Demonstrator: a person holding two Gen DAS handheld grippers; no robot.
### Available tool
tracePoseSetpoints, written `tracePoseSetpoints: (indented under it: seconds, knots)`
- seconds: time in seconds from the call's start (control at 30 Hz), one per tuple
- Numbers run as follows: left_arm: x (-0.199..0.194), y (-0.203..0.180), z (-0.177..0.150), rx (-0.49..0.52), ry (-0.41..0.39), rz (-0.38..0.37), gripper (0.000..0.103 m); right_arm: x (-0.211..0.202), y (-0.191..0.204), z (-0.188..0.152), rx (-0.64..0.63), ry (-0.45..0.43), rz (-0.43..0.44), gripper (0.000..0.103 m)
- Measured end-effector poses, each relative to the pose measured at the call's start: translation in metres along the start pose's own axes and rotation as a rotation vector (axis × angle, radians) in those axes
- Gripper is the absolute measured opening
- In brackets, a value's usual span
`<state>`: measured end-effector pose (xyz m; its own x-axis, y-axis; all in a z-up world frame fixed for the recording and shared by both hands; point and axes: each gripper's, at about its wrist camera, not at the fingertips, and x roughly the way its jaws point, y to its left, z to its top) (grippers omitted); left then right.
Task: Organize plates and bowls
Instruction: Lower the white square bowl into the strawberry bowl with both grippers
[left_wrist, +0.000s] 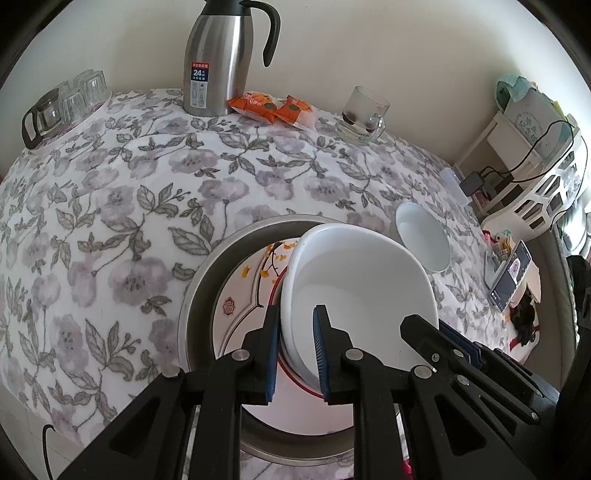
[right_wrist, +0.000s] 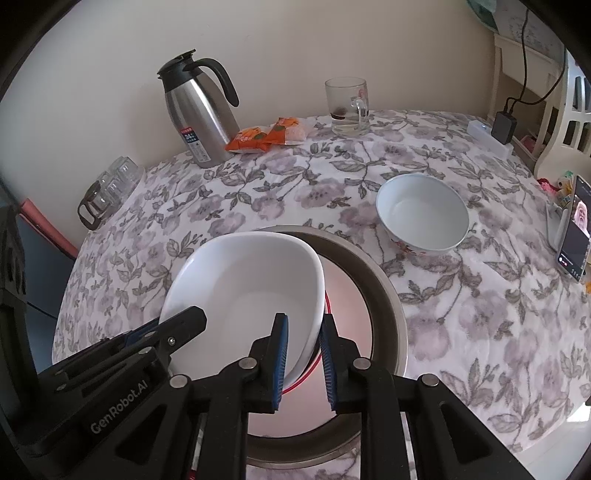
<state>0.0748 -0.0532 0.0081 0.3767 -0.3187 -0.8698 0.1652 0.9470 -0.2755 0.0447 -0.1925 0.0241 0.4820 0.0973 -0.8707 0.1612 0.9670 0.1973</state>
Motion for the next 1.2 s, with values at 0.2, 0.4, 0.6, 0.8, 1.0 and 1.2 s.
tracePoseSetpoints:
  seconds: [0.2, 0.4, 0.6, 0.8, 1.0, 1.2]
  knots:
    - [0.0, 0.002, 0.0, -0.007, 0.003, -0.008, 0.018, 0.001, 0.001, -0.001, -0.003, 0.006, -0.005, 0.021]
    - [0.003, 0.001, 0.001, -0.007, 0.012, -0.003, 0.018, 0.003, 0.001, -0.001, -0.011, 0.013, -0.006, 0.021]
    - [-0.003, 0.003, 0.003, -0.013, -0.011, -0.01, 0.018, 0.002, -0.001, -0.001, 0.014, 0.014, 0.018, 0.021]
    - [-0.014, 0.007, 0.006, -0.024, -0.045, -0.025, 0.02, -0.005, -0.004, 0.002, 0.03, -0.008, 0.041, 0.021]
    - [-0.031, 0.008, 0.009, -0.031, -0.113, -0.035, 0.032, -0.017, -0.006, 0.005, 0.042, -0.066, 0.06, 0.022]
    - [-0.033, 0.016, 0.011, -0.062, -0.128, 0.013, 0.046, -0.02, -0.01, 0.008, 0.055, -0.088, 0.05, 0.023]
